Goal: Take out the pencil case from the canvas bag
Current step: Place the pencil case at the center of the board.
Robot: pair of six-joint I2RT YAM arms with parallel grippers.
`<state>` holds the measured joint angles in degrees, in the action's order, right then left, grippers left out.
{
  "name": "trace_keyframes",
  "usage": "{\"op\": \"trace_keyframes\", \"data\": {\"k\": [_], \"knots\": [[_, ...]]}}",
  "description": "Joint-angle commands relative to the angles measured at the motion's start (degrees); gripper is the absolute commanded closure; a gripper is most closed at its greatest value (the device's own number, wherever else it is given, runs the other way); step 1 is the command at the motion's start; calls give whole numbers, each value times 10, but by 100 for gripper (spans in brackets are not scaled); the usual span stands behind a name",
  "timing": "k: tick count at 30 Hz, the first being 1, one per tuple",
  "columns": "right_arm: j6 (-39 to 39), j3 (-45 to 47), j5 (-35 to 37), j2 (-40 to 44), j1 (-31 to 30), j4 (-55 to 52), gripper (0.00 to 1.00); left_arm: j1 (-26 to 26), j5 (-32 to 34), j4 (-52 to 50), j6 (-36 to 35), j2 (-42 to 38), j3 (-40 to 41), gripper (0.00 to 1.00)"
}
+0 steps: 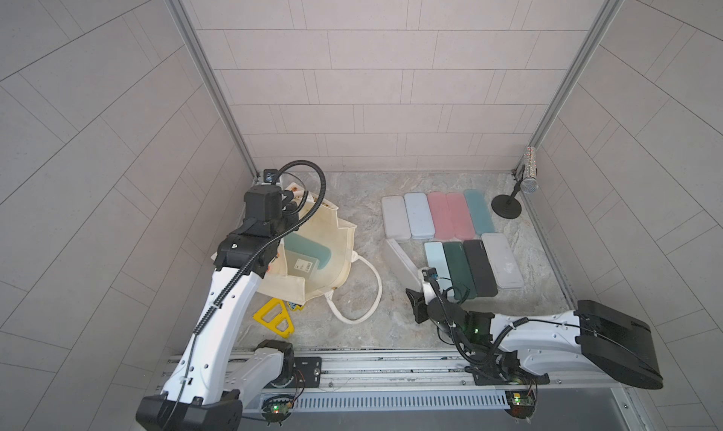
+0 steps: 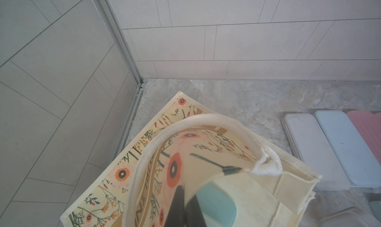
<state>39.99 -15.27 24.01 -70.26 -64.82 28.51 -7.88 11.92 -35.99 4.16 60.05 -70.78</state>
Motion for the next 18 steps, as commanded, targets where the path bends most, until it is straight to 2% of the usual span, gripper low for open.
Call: {"op": "trace_keyframes", "data": {"k": [1, 6, 12, 18], "knots": [[96, 0, -9, -25, 9, 70, 78, 2, 74, 17, 0, -1, -55, 100], [140, 12, -55, -88, 30, 154, 73, 3, 71, 21, 4, 12, -87, 100], [157, 19, -77, -137, 36, 206, 55, 3, 42, 22, 7, 41, -128, 100], [130, 26, -93, -160, 36, 244, 42, 3, 23, 21, 14, 58, -142, 100]]}}
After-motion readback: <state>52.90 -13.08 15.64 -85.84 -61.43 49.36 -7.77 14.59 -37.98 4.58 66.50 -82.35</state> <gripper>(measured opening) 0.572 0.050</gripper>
